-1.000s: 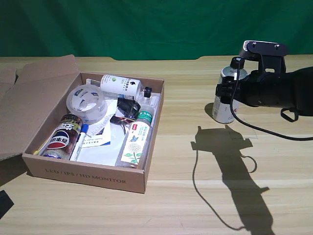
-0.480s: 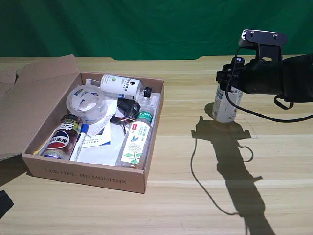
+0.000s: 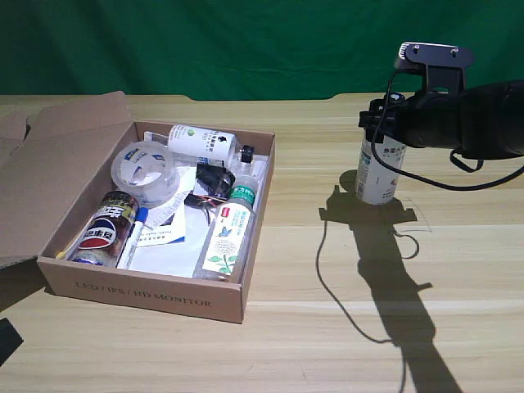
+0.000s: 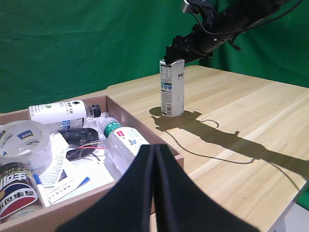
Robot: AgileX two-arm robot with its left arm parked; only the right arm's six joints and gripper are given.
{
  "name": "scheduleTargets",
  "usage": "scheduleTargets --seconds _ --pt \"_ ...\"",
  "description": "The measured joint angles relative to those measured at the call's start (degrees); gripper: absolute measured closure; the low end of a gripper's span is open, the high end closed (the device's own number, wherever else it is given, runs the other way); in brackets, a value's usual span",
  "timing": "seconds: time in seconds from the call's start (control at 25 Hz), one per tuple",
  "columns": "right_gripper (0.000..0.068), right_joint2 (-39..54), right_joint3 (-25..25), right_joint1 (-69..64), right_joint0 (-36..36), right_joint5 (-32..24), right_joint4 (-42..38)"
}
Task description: Place the white bottle into the box.
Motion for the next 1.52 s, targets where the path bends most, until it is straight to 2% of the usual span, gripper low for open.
scheduleTargets --seconds 0.56,1.0,1.2,1.52 --pt "0.0085 -1.9 0.2 7.4 0.0 -0.9 -2.5" --pt "0.0086 -10.4 -0.4 16.5 0.0 -0.9 -5.3" --pt "0.0154 -11.8 -0.1 18.4 0.0 -0.7 -6.1" --pt "0.0156 -12.1 -0.8 18.0 0.0 -2.3 -4.6"
